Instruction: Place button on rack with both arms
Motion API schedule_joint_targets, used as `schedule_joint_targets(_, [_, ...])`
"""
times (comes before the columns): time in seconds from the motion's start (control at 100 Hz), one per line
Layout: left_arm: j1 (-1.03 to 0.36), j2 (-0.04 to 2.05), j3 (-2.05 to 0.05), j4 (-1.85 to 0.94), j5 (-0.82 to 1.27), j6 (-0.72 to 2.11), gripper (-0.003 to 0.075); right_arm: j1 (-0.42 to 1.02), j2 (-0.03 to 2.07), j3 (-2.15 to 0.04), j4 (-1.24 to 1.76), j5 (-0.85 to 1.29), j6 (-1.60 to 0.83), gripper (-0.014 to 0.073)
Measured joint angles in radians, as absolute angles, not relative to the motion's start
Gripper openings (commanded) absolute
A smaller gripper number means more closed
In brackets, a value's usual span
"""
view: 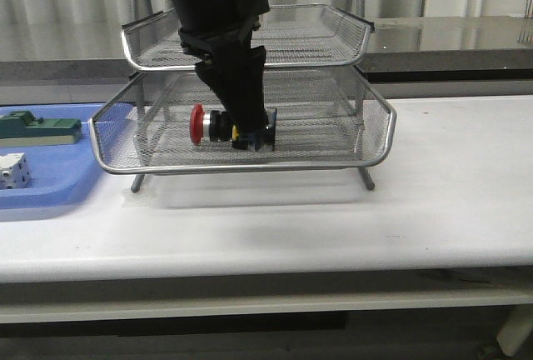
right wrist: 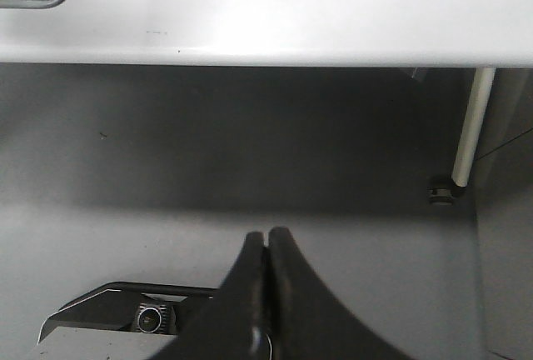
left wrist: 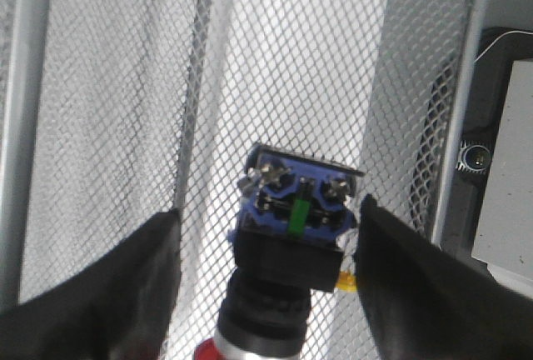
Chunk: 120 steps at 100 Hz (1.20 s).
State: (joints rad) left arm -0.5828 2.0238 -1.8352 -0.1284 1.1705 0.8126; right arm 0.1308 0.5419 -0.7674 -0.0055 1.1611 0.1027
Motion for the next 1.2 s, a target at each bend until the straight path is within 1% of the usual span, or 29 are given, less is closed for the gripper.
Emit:
schedule_joint_targets(0.39, [-0.583, 2.014, -1.835, -0.128, 1.2, 0.813, 0.0472, 0.131, 0.542, -0.767, -0.006, 1.161, 0.103, -0.0069])
schedule_joint_targets(0.65, [-0.583, 1.901, -1.835, -0.128, 1.225, 0.799, 0.0472, 0.131, 0.542, -0.767, -0.006, 1.161, 0.103, -0.0069])
schedule_joint_targets(0.86, [-0.58, 1.781, -1.835, -0.098, 1.246, 0.695, 0.0472, 0.131, 0.542, -0.767, -0.006, 1.161, 0.103, -0.0069])
schedule_joint_targets(1.08, [-0.503, 1.648, -1.835, -0.022, 1.251, 0.526, 0.0469, 0.131, 0.542, -0.767, -0.006, 1.161, 0.103, -0.0069])
schedule_joint_targets(1.2, [-0.429, 1.577, -1.833, 0.0, 1.254, 0.437, 0.0438, 0.131, 0.542, -0.767, -0.006, 1.161, 0.103, -0.0069])
